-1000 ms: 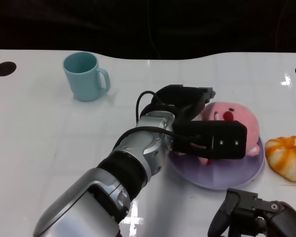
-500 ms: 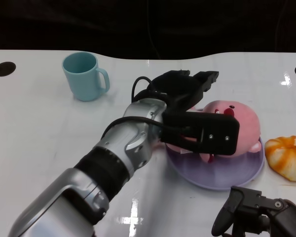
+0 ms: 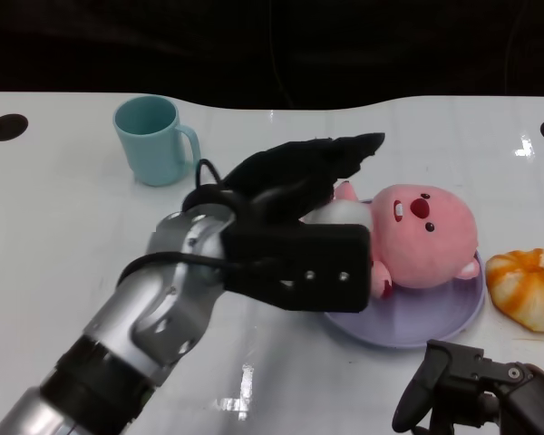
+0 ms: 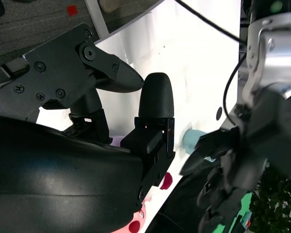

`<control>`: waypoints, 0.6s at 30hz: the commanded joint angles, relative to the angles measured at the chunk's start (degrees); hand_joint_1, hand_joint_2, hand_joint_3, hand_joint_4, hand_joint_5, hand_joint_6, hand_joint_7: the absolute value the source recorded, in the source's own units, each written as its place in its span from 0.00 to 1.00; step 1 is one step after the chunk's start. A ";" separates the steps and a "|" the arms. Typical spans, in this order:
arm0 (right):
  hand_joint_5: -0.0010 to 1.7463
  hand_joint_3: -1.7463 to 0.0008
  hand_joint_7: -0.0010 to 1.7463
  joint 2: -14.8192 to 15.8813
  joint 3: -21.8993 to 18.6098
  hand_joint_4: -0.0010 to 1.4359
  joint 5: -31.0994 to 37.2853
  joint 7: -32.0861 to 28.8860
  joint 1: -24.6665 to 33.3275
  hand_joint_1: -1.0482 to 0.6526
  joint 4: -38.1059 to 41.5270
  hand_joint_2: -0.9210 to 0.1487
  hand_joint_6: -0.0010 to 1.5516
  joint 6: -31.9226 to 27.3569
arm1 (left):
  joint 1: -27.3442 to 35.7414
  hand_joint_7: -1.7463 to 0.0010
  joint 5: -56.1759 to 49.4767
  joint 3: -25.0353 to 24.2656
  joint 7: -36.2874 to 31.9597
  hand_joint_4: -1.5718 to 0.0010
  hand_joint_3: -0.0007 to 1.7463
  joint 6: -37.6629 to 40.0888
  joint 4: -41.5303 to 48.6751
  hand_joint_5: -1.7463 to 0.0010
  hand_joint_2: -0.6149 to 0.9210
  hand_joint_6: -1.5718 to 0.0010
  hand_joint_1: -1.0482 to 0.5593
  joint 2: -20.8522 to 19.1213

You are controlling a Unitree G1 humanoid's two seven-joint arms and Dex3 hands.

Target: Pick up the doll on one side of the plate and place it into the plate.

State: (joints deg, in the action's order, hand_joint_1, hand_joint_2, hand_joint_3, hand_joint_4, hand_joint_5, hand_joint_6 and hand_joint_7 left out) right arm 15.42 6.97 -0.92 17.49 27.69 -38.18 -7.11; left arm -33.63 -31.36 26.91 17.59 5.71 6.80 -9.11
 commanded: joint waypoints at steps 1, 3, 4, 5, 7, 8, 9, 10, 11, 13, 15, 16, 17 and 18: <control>0.98 0.40 0.78 0.23 -0.34 0.46 -0.48 0.01 0.01 0.49 0.20 0.35 0.40 0.20 | 4.67 0.97 3.48 -3.51 1.61 0.95 0.26 -1.61 -6.01 0.97 1.00 0.95 0.06 -3.03; 0.97 0.40 0.78 0.26 -0.38 0.46 -0.48 0.04 -0.06 0.50 0.28 0.35 0.40 0.16 | 7.19 0.97 5.15 -4.94 1.45 0.94 0.26 -3.34 -8.25 0.96 1.00 0.94 0.08 -4.22; 0.97 0.40 0.78 0.30 -0.40 0.46 -0.41 0.04 -0.09 0.50 0.27 0.35 0.39 0.11 | 8.39 0.96 5.82 -5.54 1.13 0.93 0.25 -4.24 -9.03 0.95 1.00 0.92 0.09 -4.68; 0.97 0.40 0.78 0.33 -0.44 0.46 -0.39 0.08 -0.13 0.50 0.47 0.35 0.39 0.37 | 10.01 0.96 6.77 -6.35 0.69 0.92 0.25 -5.45 -9.86 0.94 1.00 0.92 0.09 -5.19; 0.97 0.40 0.78 0.32 -0.54 0.46 -0.57 0.19 -0.20 0.50 0.80 0.35 0.39 0.71 | 12.72 0.95 8.39 -7.78 0.42 0.90 0.25 -7.00 -11.33 0.92 1.00 0.90 0.10 -5.83; 0.97 0.40 0.78 0.30 -0.59 0.46 -0.69 0.23 -0.21 0.50 0.90 0.35 0.40 0.74 | 14.06 0.95 9.38 -8.56 0.35 0.90 0.25 -7.94 -11.96 0.92 1.00 0.90 0.11 -6.06; 0.97 0.40 0.78 0.28 -0.62 0.46 -0.78 0.26 -0.22 0.49 0.95 0.35 0.40 0.71 | 14.84 0.95 9.96 -9.07 0.35 0.89 0.24 -8.55 -12.30 0.91 1.00 0.89 0.12 -6.14; 0.97 0.40 0.78 0.28 -0.64 0.46 -0.82 0.27 -0.23 0.49 0.98 0.35 0.40 0.70 | 15.30 0.95 10.31 -9.37 0.37 0.89 0.23 -8.99 -12.47 0.91 1.00 0.89 0.12 -6.18; 0.97 0.40 0.78 0.27 -0.65 0.46 -0.83 0.28 -0.23 0.49 1.01 0.35 0.40 0.72 | 15.54 0.95 10.48 -9.56 0.41 0.89 0.23 -9.28 -12.54 0.91 1.00 0.89 0.13 -6.17; 0.97 0.40 0.78 0.41 -0.72 0.46 -0.74 0.41 -0.31 0.50 1.31 0.35 0.40 1.19 | 18.99 0.94 11.79 -11.52 -1.95 0.87 0.21 -13.17 -13.15 0.88 1.00 0.86 0.15 -6.14; 0.97 0.40 0.78 0.47 -0.78 0.46 -0.69 0.50 -0.35 0.50 1.50 0.35 0.40 1.49 | 20.77 0.93 12.47 -12.59 -3.22 0.86 0.19 -15.59 -13.26 0.82 1.00 0.83 0.18 -6.09; 0.97 0.40 0.78 0.47 -0.80 0.46 -0.71 0.51 -0.37 0.50 1.53 0.35 0.40 1.37 | 22.37 0.93 13.83 -13.59 -4.14 0.85 0.18 -17.67 -13.14 0.81 1.00 0.83 0.18 -5.72; 0.97 0.40 0.78 0.44 -0.81 0.46 -0.73 0.53 -0.39 0.49 1.60 0.35 0.40 1.34 | 23.65 0.92 15.05 -14.42 -4.78 0.86 0.15 -19.27 -13.03 0.67 1.00 0.78 0.25 -5.39; 0.97 0.40 0.78 0.41 -0.82 0.46 -0.78 0.58 -0.43 0.49 1.77 0.35 0.40 1.51 | 25.12 0.92 16.56 -15.25 -5.23 0.88 0.13 -20.59 -13.15 0.60 1.00 0.75 0.27 -5.03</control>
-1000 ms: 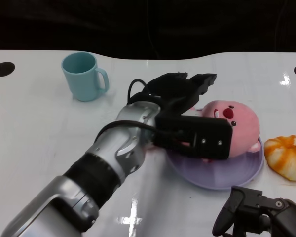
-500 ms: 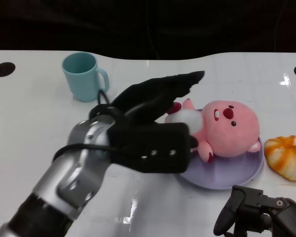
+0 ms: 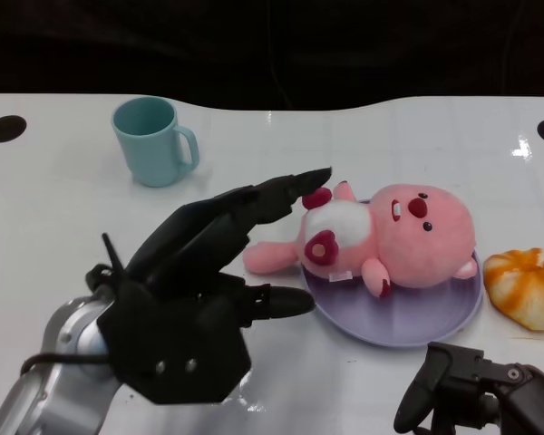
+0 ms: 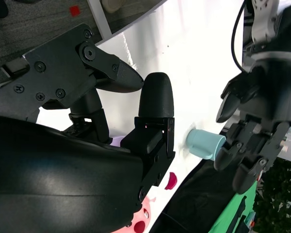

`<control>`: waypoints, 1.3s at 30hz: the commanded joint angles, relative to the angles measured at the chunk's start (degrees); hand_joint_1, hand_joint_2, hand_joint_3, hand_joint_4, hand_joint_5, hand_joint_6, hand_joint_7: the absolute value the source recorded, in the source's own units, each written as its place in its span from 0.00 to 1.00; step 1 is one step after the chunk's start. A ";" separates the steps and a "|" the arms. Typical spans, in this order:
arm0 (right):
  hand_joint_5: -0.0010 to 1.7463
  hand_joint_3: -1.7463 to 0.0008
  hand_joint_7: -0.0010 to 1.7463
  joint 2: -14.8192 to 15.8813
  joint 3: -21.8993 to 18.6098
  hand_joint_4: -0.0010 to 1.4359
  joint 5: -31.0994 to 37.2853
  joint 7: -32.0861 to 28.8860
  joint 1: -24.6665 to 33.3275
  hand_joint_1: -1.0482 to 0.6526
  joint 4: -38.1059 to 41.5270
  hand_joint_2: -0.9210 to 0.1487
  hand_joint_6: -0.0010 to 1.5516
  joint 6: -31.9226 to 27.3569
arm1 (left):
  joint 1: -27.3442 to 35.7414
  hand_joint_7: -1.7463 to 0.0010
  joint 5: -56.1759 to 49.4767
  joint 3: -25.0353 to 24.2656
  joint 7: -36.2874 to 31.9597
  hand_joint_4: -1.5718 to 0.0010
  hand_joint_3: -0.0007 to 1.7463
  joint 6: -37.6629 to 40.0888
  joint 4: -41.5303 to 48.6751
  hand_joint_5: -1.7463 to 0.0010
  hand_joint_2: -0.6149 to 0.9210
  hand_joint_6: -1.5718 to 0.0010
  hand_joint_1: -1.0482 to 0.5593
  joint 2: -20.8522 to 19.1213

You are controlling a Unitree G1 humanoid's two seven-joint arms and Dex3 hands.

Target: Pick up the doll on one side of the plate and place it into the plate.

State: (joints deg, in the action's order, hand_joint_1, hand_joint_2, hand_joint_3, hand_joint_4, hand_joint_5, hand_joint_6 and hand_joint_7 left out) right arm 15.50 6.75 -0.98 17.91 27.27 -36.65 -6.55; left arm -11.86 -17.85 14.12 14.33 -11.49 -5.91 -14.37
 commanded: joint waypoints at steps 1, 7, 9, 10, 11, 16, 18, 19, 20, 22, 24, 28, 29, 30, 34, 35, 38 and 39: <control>0.97 0.40 0.78 0.31 -0.61 0.46 -0.77 0.21 -0.07 0.49 0.36 0.35 0.40 1.05 | 4.76 0.91 4.62 -3.18 -2.03 0.88 0.12 -4.12 -0.80 0.54 1.00 0.73 0.31 0.59; 0.97 0.41 0.77 0.34 -0.66 0.46 -0.89 0.30 -0.11 0.49 0.24 0.34 0.40 0.72 | 11.88 0.85 13.20 -6.14 -0.59 0.80 0.08 -1.85 -5.15 0.40 0.98 0.59 0.50 2.55; 0.97 0.41 0.77 0.34 -0.62 0.47 -0.72 0.22 -0.09 0.49 0.28 0.34 0.40 0.96 | 13.58 0.78 16.87 -6.83 0.14 0.72 0.30 -0.45 -6.40 0.38 0.85 0.55 0.54 3.29; 0.97 0.42 0.77 0.38 -0.60 0.47 -0.61 0.22 -0.11 0.48 0.33 0.33 0.40 1.09 | 14.75 0.76 18.62 -7.18 0.36 0.71 0.42 0.11 -7.19 0.37 0.78 0.55 0.55 3.63; 0.97 0.42 0.77 0.41 -0.59 0.47 -0.56 0.24 -0.13 0.48 0.38 0.33 0.40 1.22 | 15.68 0.71 19.89 -7.42 0.49 0.65 0.51 0.58 -7.86 0.35 0.74 0.52 0.57 3.87; 0.96 0.42 0.77 0.38 -0.51 0.46 -0.73 0.27 -0.14 0.49 0.09 0.33 0.40 0.74 | 22.04 0.47 28.37 -8.37 -1.85 0.53 0.63 10.54 -14.15 0.26 0.73 0.51 0.60 7.99; 0.96 0.42 0.77 0.37 -0.48 0.46 -0.72 0.26 -0.08 0.49 -0.02 0.33 0.40 0.80 | 24.04 0.34 31.81 -8.80 -1.65 0.52 0.68 15.48 -16.65 0.18 0.73 0.54 0.59 8.47; 0.97 0.41 0.77 0.37 -0.47 0.46 -0.66 0.23 -0.06 0.49 -0.08 0.33 0.40 0.77 | 24.74 0.30 33.32 -9.02 -1.43 0.51 0.70 17.65 -17.74 0.15 0.74 0.55 0.59 8.47; 0.97 0.41 0.77 0.39 -0.49 0.46 -0.65 0.23 -0.04 0.49 -0.08 0.34 0.40 0.84 | 25.45 0.26 35.27 -9.29 -0.87 0.51 0.71 19.85 -18.84 0.11 0.75 0.55 0.60 8.30; 0.97 0.41 0.77 0.45 -0.58 0.46 -0.64 0.24 0.00 0.48 -0.15 0.34 0.40 0.86 | 26.56 0.20 38.35 -9.74 -0.32 0.50 0.71 24.55 -21.18 0.05 0.76 0.55 0.59 7.44; 0.97 0.41 0.77 0.53 -0.70 0.46 -0.56 0.25 0.08 0.48 -0.18 0.34 0.40 1.10 | 27.49 0.13 39.23 -9.88 -0.48 0.48 0.69 27.59 -22.67 0.01 0.77 0.55 0.58 6.54; 0.96 0.41 0.77 0.75 -1.04 0.46 -0.87 0.44 0.36 0.48 -0.62 0.33 0.40 0.51 | 27.80 0.03 38.75 -9.98 -0.23 0.44 0.73 28.60 -21.63 0.00 0.74 0.55 0.58 6.23; 0.96 0.42 0.77 0.77 -1.15 0.46 -0.91 0.47 0.42 0.48 -0.57 0.33 0.40 0.62 | 27.82 0.02 38.72 -10.01 -0.11 0.44 0.74 28.58 -21.13 0.00 0.72 0.54 0.57 6.28; 0.96 0.42 0.77 0.77 -1.21 0.46 -0.93 0.49 0.46 0.48 -0.53 0.34 0.40 0.71 | 27.84 0.03 38.69 -10.03 -0.03 0.44 0.75 28.55 -20.82 0.00 0.71 0.53 0.57 6.33; 0.96 0.42 0.77 0.86 -1.56 0.46 -0.94 0.69 0.38 0.48 -0.07 0.33 0.40 1.53 | 27.53 0.03 39.68 -10.43 0.15 0.42 0.80 30.36 -19.78 0.00 0.67 0.50 0.56 6.36; 0.96 0.42 0.77 0.86 -1.65 0.47 -0.96 0.76 0.33 0.48 0.04 0.33 0.40 1.70 | 27.36 0.03 40.69 -10.80 0.42 0.42 0.80 31.45 -19.49 0.00 0.67 0.50 0.56 6.39; 0.96 0.43 0.77 0.78 -1.95 0.47 -1.21 0.94 0.31 0.48 0.12 0.33 0.41 1.60 | 26.79 0.00 42.90 -11.61 0.54 0.40 0.86 34.55 -19.00 0.00 0.64 0.52 0.57 6.33; 0.96 0.43 0.77 0.78 -2.02 0.47 -1.27 0.97 0.34 0.48 0.11 0.33 0.41 1.54 | 26.62 0.00 43.33 -11.79 0.43 0.40 0.87 35.35 -18.99 0.00 0.64 0.51 0.57 6.35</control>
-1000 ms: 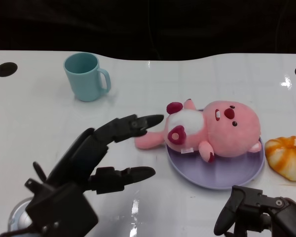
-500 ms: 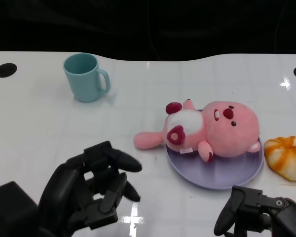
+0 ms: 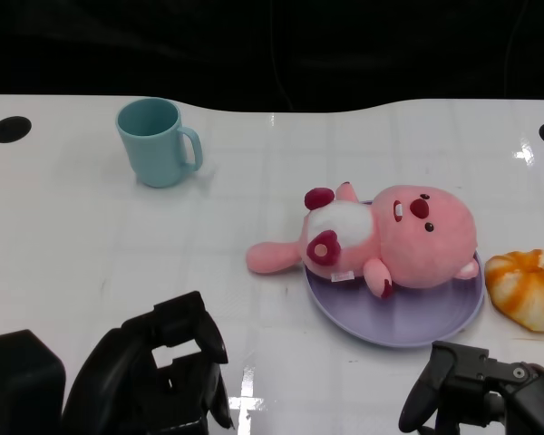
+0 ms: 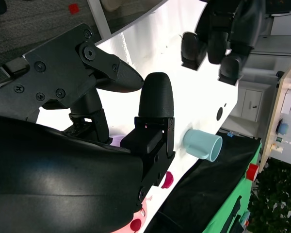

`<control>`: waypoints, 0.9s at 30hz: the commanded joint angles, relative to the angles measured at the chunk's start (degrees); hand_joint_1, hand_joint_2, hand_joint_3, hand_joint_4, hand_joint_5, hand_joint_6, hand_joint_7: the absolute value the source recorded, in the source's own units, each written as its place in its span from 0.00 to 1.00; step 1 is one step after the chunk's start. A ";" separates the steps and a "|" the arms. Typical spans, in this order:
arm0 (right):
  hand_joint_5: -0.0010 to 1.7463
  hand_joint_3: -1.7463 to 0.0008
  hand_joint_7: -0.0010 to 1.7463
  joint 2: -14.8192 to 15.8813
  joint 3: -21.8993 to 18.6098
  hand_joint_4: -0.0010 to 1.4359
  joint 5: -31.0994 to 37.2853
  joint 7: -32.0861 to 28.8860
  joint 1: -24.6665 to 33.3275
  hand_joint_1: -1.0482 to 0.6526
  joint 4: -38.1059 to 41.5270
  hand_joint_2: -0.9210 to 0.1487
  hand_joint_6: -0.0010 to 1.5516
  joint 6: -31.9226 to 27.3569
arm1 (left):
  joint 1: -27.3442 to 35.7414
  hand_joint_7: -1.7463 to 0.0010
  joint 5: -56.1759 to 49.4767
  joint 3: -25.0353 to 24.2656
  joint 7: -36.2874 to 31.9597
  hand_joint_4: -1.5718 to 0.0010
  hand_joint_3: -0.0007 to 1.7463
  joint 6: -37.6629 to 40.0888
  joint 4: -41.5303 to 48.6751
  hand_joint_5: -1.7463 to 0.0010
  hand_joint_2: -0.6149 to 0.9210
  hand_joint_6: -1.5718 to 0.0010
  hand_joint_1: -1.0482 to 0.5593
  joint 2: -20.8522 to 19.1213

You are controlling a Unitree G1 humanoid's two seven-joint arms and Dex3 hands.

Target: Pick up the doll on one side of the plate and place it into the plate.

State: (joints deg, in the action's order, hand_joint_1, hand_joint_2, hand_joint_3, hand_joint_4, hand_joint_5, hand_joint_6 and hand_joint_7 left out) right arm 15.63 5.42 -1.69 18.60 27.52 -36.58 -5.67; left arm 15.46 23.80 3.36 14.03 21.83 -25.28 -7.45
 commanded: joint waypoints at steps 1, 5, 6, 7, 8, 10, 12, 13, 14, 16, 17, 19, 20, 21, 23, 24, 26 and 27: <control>0.96 0.42 0.77 0.68 -0.76 0.47 -0.58 0.29 0.15 0.48 -0.01 0.33 0.41 0.58 | -1.00 0.00 2.51 -1.38 0.57 0.39 0.87 3.31 0.47 0.00 0.63 0.51 0.57 -0.52; 0.96 0.43 0.76 0.68 -0.86 0.47 -0.53 0.26 0.46 0.48 -0.56 0.33 0.40 0.12 | -1.81 0.00 4.59 -2.54 0.55 0.38 0.88 6.47 0.71 0.00 0.63 0.51 0.57 -0.71; 0.96 0.43 0.76 0.65 -0.89 0.47 -0.58 0.26 0.55 0.48 -0.69 0.33 0.40 0.09 | -1.93 0.00 4.74 -2.69 0.74 0.38 0.89 6.69 0.84 0.00 0.63 0.51 0.57 -0.83; 0.96 0.43 0.76 0.64 -0.91 0.47 -0.58 0.24 0.64 0.49 -0.81 0.33 0.40 0.05 | -1.98 0.00 4.78 -2.78 0.98 0.38 0.89 6.72 0.96 0.00 0.63 0.51 0.57 -0.91; 0.96 0.43 0.76 0.61 -0.92 0.47 -0.56 0.21 0.73 0.48 -0.90 0.33 0.40 0.13 | -2.01 0.00 4.79 -2.85 1.18 0.38 0.89 6.79 1.01 0.00 0.63 0.51 0.58 -0.99; 0.96 0.43 0.77 0.51 -0.89 0.47 -0.27 0.01 0.87 0.48 -0.99 0.33 0.40 0.37 | -2.02 0.00 4.81 -2.89 1.20 0.38 0.89 7.29 0.89 0.00 0.62 0.51 0.57 -1.09; 0.96 0.43 0.77 0.45 -0.85 0.47 -0.13 -0.07 0.93 0.48 -1.00 0.32 0.41 0.57 | -2.00 0.00 4.61 -2.83 1.31 0.38 0.89 7.57 0.78 0.00 0.61 0.51 0.57 -1.19; 0.96 0.43 0.77 0.44 -0.84 0.47 -0.13 -0.08 0.95 0.49 -1.03 0.32 0.41 0.53 | -2.01 0.00 4.53 -2.84 1.45 0.38 0.90 7.64 0.81 0.00 0.61 0.51 0.57 -1.21; 0.96 0.43 0.77 0.44 -0.83 0.47 -0.17 -0.06 0.97 0.49 -1.08 0.32 0.40 0.47 | -2.02 0.00 4.48 -2.86 1.65 0.38 0.90 7.60 0.89 0.00 0.61 0.51 0.57 -1.21; 0.97 0.43 0.77 0.43 -0.82 0.47 -0.29 0.00 1.11 0.49 -1.10 0.32 0.40 0.48 | -1.98 0.00 4.40 -2.91 2.02 0.38 0.90 7.44 1.04 0.00 0.61 0.51 0.57 -1.16; 0.97 0.42 0.77 0.42 -0.85 0.46 -0.41 0.05 1.22 0.49 -1.08 0.33 0.40 0.49 | -1.92 0.00 4.33 -2.91 2.12 0.39 0.90 7.39 1.07 0.00 0.61 0.51 0.57 -1.13; 0.97 0.42 0.78 0.38 -0.92 0.46 -0.57 0.04 1.43 0.49 -1.19 0.33 0.39 0.38 | -1.90 0.00 4.23 -2.93 1.72 0.39 0.90 7.92 0.92 0.00 0.61 0.51 0.57 -0.89; 0.97 0.42 0.78 0.33 -0.95 0.45 -0.69 0.01 1.50 0.50 -1.33 0.33 0.39 0.21 | -1.94 0.00 4.30 -2.94 1.51 0.39 0.90 8.29 0.85 0.00 0.61 0.51 0.57 -0.79; 0.97 0.42 0.78 0.28 -0.97 0.45 -0.76 -0.03 1.54 0.50 -1.44 0.33 0.39 0.08 | -1.97 0.00 4.36 -2.95 1.44 0.39 0.90 8.51 0.83 0.00 0.61 0.51 0.57 -0.73; 0.98 0.42 0.78 0.21 -0.98 0.45 -0.82 -0.09 1.60 0.50 -1.57 0.33 0.39 -0.06 | -2.01 0.00 4.47 -2.97 1.52 0.39 0.90 8.81 0.79 0.00 0.61 0.51 0.57 -0.67; 0.98 0.42 0.78 0.17 -0.97 0.45 -0.81 -0.15 1.60 0.50 -1.64 0.33 0.39 -0.19 | -2.06 0.00 4.51 -2.98 1.55 0.39 0.90 8.97 0.77 0.00 0.61 0.51 0.57 -0.64; 0.99 0.41 0.79 0.13 -0.90 0.45 -0.61 -0.30 1.58 0.50 -1.85 0.33 0.39 -0.43 | -2.10 0.00 4.28 -2.92 1.47 0.39 0.90 9.12 0.60 0.00 0.61 0.51 0.56 -0.62; 0.99 0.41 0.79 0.14 -0.86 0.45 -0.59 -0.31 1.56 0.50 -1.95 0.33 0.39 -0.48 | -2.11 0.00 4.13 -2.90 1.49 0.39 0.90 9.07 0.57 0.00 0.61 0.51 0.56 -0.65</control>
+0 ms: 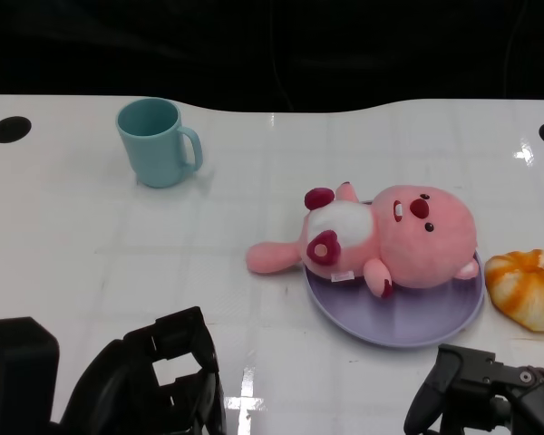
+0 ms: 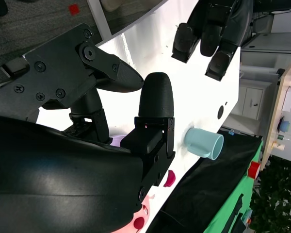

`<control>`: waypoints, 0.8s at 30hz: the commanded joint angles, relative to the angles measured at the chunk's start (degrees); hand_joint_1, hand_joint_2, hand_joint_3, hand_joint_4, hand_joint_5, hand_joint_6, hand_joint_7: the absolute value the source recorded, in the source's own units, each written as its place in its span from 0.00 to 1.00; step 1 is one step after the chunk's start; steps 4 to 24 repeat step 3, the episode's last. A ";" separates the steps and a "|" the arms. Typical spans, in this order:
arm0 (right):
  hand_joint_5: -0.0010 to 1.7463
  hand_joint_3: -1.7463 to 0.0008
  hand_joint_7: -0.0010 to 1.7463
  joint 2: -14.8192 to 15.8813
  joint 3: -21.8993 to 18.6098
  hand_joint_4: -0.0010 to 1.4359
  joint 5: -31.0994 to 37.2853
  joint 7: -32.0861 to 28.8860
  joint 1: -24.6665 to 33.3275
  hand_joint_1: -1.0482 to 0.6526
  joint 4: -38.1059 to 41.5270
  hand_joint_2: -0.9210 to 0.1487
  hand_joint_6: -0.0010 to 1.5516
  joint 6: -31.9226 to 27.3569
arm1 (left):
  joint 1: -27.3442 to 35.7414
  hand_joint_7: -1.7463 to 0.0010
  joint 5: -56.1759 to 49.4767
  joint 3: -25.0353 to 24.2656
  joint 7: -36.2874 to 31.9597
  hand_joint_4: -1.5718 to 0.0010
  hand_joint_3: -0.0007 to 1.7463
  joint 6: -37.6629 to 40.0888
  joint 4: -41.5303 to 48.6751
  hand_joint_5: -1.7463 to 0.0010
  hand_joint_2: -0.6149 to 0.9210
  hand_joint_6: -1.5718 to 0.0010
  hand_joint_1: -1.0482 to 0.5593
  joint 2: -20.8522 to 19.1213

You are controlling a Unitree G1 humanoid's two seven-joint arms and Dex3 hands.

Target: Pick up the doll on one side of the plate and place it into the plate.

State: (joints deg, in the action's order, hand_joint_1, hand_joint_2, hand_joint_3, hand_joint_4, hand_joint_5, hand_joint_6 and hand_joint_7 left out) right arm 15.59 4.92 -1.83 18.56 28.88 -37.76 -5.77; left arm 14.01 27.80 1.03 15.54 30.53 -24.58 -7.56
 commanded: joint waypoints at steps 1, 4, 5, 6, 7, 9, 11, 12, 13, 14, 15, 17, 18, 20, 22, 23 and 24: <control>0.99 0.40 0.79 0.19 -0.32 0.45 -0.44 -0.27 0.18 0.50 -0.84 0.34 0.39 -0.41 | -0.67 0.00 0.06 -0.57 -0.05 0.39 0.90 0.37 -0.16 0.00 0.61 0.51 0.56 -0.57; 0.99 0.40 0.79 0.20 -0.26 0.45 -0.40 -0.27 0.14 0.50 -0.91 0.34 0.38 -0.36 | -0.76 0.00 0.23 -0.72 -0.34 0.39 0.90 0.99 -0.37 0.00 0.61 0.51 0.56 -0.56; 0.99 0.40 0.79 0.20 -0.26 0.45 -0.40 -0.27 0.14 0.50 -0.91 0.34 0.38 -0.36 | -0.76 0.00 0.23 -0.72 -0.34 0.39 0.90 0.99 -0.37 0.00 0.61 0.51 0.56 -0.56; 0.99 0.40 0.79 0.20 -0.26 0.45 -0.40 -0.27 0.14 0.50 -0.91 0.34 0.38 -0.36 | -0.76 0.00 0.23 -0.72 -0.34 0.39 0.90 0.99 -0.37 0.00 0.61 0.51 0.56 -0.56; 0.99 0.40 0.79 0.20 -0.26 0.45 -0.40 -0.27 0.14 0.50 -0.91 0.34 0.38 -0.36 | -0.76 0.00 0.23 -0.72 -0.34 0.39 0.90 0.99 -0.37 0.00 0.61 0.51 0.56 -0.56; 0.99 0.40 0.79 0.20 -0.26 0.45 -0.40 -0.27 0.14 0.50 -0.91 0.34 0.38 -0.36 | -0.76 0.00 0.23 -0.72 -0.34 0.39 0.90 0.99 -0.37 0.00 0.61 0.51 0.56 -0.56; 0.99 0.40 0.79 0.20 -0.26 0.45 -0.40 -0.27 0.14 0.50 -0.91 0.34 0.38 -0.36 | -0.76 0.00 0.23 -0.72 -0.34 0.39 0.90 0.99 -0.37 0.00 0.61 0.51 0.56 -0.56; 0.99 0.40 0.79 0.20 -0.26 0.45 -0.40 -0.27 0.14 0.50 -0.91 0.34 0.38 -0.36 | -0.76 0.00 0.23 -0.72 -0.34 0.39 0.90 0.99 -0.37 0.00 0.61 0.51 0.56 -0.56; 0.99 0.40 0.79 0.20 -0.26 0.45 -0.40 -0.27 0.14 0.50 -0.91 0.34 0.38 -0.36 | -0.76 0.00 0.23 -0.72 -0.34 0.39 0.90 0.99 -0.37 0.00 0.61 0.51 0.56 -0.56; 0.99 0.40 0.79 0.20 -0.26 0.45 -0.40 -0.27 0.14 0.50 -0.91 0.34 0.38 -0.36 | -0.76 0.00 0.23 -0.72 -0.34 0.39 0.90 0.99 -0.37 0.00 0.61 0.51 0.56 -0.56; 0.99 0.40 0.79 0.20 -0.26 0.45 -0.40 -0.27 0.14 0.50 -0.91 0.34 0.38 -0.36 | -0.76 0.00 0.23 -0.72 -0.34 0.39 0.90 0.99 -0.37 0.00 0.61 0.51 0.56 -0.56; 0.99 0.40 0.79 0.20 -0.26 0.45 -0.40 -0.27 0.14 0.50 -0.91 0.34 0.38 -0.36 | -0.76 0.00 0.23 -0.72 -0.34 0.39 0.90 0.99 -0.37 0.00 0.61 0.51 0.56 -0.56; 0.99 0.40 0.79 0.20 -0.26 0.45 -0.40 -0.27 0.14 0.50 -0.91 0.34 0.38 -0.36 | -0.76 0.00 0.23 -0.72 -0.34 0.39 0.90 0.99 -0.37 0.00 0.61 0.51 0.56 -0.56; 0.99 0.40 0.79 0.20 -0.26 0.45 -0.40 -0.27 0.14 0.50 -0.91 0.34 0.38 -0.36 | -0.76 0.00 0.23 -0.72 -0.34 0.39 0.90 0.99 -0.37 0.00 0.61 0.51 0.56 -0.56; 0.99 0.40 0.79 0.20 -0.26 0.45 -0.40 -0.27 0.14 0.50 -0.91 0.34 0.38 -0.36 | -0.76 0.00 0.23 -0.72 -0.34 0.39 0.90 0.99 -0.37 0.00 0.61 0.51 0.56 -0.56; 0.99 0.40 0.79 0.20 -0.26 0.45 -0.40 -0.27 0.14 0.50 -0.91 0.34 0.38 -0.36 | -0.76 0.00 0.23 -0.72 -0.34 0.39 0.90 0.99 -0.37 0.00 0.61 0.51 0.56 -0.56; 0.99 0.40 0.79 0.20 -0.26 0.45 -0.40 -0.27 0.14 0.50 -0.91 0.34 0.38 -0.36 | -0.76 0.00 0.23 -0.72 -0.34 0.39 0.90 0.99 -0.37 0.00 0.61 0.51 0.56 -0.56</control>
